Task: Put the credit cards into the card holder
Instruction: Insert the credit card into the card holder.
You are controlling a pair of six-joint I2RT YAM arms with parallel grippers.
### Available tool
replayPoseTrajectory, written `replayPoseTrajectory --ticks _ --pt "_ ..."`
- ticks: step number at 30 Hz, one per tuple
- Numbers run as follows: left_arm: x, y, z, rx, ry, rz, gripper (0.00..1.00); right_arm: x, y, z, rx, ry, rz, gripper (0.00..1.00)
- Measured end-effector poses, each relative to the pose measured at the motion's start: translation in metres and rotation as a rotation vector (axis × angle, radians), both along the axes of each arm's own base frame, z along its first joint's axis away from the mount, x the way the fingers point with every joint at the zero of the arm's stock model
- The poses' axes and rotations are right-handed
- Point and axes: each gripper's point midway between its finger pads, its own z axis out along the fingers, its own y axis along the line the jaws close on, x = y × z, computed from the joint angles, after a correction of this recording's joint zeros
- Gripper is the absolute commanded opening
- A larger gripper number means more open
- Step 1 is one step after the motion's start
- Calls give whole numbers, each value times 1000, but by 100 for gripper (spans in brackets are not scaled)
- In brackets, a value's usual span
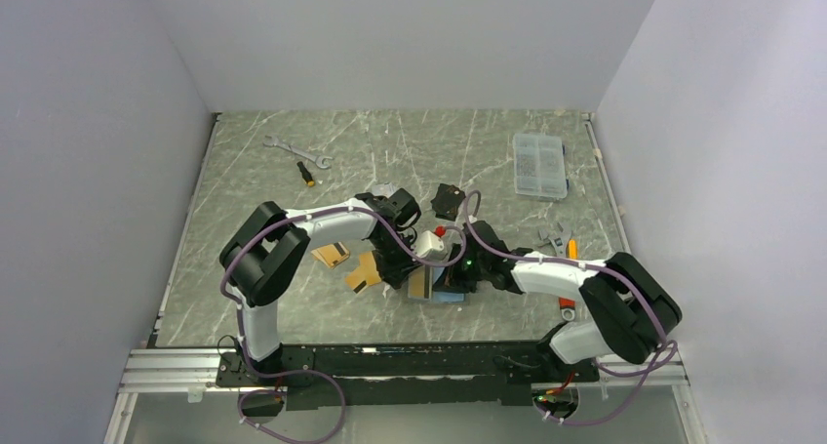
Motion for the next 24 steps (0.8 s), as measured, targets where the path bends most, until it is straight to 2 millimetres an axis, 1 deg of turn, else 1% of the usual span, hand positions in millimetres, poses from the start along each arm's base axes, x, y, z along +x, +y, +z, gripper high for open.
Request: replayPoseTrajectory --ticks 5,12,17,22,24 --pt "0 1 0 0 -6 -20 27 -6 -4 4 4 15 13 0" --pt "-6 7 1 22 14 -28 27 -2 -10 6 -25 18 7 0" --pt "-7 11 2 38 22 -29 27 8 -3 9 -28 6 13 0" --pt "-3 7 6 34 15 -31 27 1 3 0 -47 32 42 0" --pt "-2 7 6 35 17 -33 27 1 7 2 -43 29 50 0"
